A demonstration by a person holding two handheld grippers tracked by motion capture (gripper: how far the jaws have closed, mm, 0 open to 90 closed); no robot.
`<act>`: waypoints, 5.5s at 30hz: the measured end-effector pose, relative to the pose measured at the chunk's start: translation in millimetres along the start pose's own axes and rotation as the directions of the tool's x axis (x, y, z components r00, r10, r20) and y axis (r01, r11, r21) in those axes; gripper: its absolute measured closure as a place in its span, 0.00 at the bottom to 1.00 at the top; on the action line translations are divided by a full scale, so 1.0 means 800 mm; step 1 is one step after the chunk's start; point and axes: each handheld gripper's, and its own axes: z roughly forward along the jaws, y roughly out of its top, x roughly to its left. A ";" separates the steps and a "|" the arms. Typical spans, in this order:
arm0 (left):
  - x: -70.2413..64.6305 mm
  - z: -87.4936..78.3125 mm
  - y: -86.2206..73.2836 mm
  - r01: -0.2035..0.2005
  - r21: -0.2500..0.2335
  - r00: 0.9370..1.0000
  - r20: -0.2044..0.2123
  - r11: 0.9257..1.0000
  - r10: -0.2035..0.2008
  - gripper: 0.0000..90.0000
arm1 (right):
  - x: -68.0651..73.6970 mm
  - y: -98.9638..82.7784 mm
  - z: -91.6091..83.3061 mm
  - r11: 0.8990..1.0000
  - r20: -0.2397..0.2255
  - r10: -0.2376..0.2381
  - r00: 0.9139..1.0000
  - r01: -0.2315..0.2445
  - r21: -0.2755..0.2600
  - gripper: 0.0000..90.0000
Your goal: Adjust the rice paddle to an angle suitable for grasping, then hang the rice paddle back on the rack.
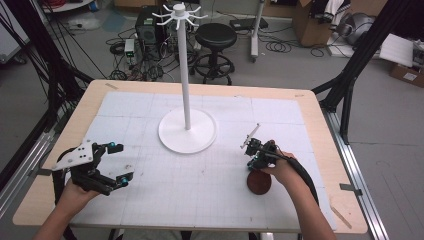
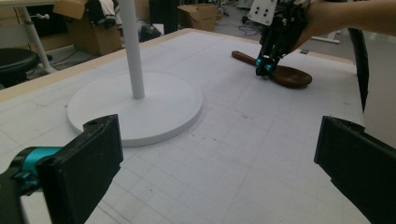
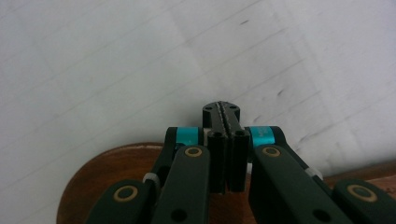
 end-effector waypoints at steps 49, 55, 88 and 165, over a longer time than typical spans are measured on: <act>-0.001 0.002 -0.001 -0.006 0.005 1.000 0.009 1.000 0.006 0.02 | -0.069 -0.056 -0.028 0.981 0.101 0.115 0.988 -0.129 0.145 1.00; -0.001 0.002 -0.001 -0.009 0.007 1.000 0.011 1.000 0.009 0.02 | -0.069 -0.054 -0.022 0.981 0.092 0.110 0.990 -0.123 0.148 1.00; -0.002 0.001 0.000 -0.010 0.003 1.000 0.011 1.000 0.010 0.02 | 0.033 0.031 -0.002 0.976 -0.021 -0.184 0.983 0.185 0.111 1.00; -0.001 0.003 0.000 -0.010 0.023 1.000 0.000 1.000 0.010 0.02 | 0.056 0.026 -0.064 0.987 0.020 -0.163 0.986 0.163 -0.012 0.45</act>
